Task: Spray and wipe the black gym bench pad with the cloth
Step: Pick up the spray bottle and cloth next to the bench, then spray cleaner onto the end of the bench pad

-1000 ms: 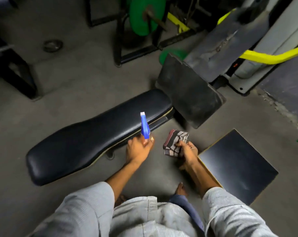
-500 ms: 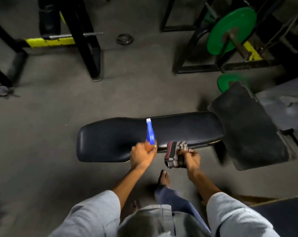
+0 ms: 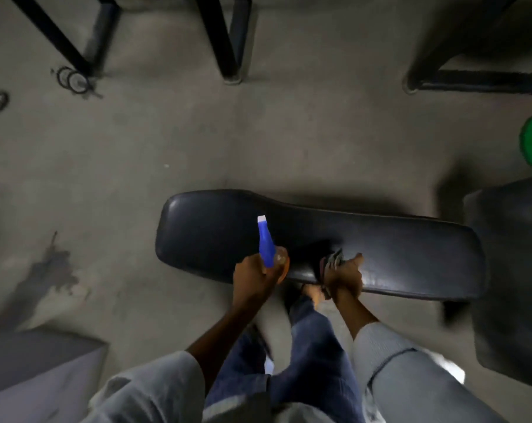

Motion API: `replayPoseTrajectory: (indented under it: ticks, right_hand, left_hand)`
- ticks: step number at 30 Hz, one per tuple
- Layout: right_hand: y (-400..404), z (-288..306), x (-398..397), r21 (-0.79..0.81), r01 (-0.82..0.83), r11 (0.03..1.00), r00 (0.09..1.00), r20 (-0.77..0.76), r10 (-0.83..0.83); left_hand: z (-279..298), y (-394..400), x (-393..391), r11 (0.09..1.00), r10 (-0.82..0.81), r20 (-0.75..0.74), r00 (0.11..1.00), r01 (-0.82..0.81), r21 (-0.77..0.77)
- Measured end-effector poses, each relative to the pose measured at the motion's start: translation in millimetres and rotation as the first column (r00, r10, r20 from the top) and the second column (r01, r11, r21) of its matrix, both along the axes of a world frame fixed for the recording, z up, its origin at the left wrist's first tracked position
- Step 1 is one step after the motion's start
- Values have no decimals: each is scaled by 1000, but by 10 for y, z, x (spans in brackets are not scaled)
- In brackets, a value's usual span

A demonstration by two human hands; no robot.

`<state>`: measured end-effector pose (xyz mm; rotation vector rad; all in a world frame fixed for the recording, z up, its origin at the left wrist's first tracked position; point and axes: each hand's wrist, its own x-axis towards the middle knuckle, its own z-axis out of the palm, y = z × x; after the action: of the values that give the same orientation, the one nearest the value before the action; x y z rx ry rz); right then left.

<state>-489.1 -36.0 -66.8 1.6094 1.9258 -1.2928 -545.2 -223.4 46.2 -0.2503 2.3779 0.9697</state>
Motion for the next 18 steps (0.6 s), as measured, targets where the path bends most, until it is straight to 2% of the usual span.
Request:
replayPoseTrajectory:
  ticks: [2, 6, 8, 12, 15, 18]
  right_hand:
    - [-10, -77, -86, 0, -51, 999, 999, 4, 51]
    - [-12, -248, -222, -144, 78, 987, 991, -97, -93]
    - [7, -346, -218, -190, 96, 977, 989, -97, -116]
    - [96, -290, -122, -115, 76, 990, 995, -48, -82]
    - [37, -140, -117, -8, -74, 997, 981, -180, 71]
    - [-181, 83, -187, 81, -314, 946, 877, -358, 322]
  left_hand:
    - [-49, 0, -13, 1000, 2, 11, 1000, -2, 6]
    - [-213, -35, -35, 998, 52, 41, 998, -52, -19]
    - [-284, -54, -51, 998, 62, 61, 996, -62, -3]
    - [-326, -64, -131, 999, 8, 110, 994, -12, 37]
    - [-321, -50, -263, 999, -20, 99, 995, 18, 27]
    - [-376, -117, -357, 995, -76, 167, 983, 63, 80]
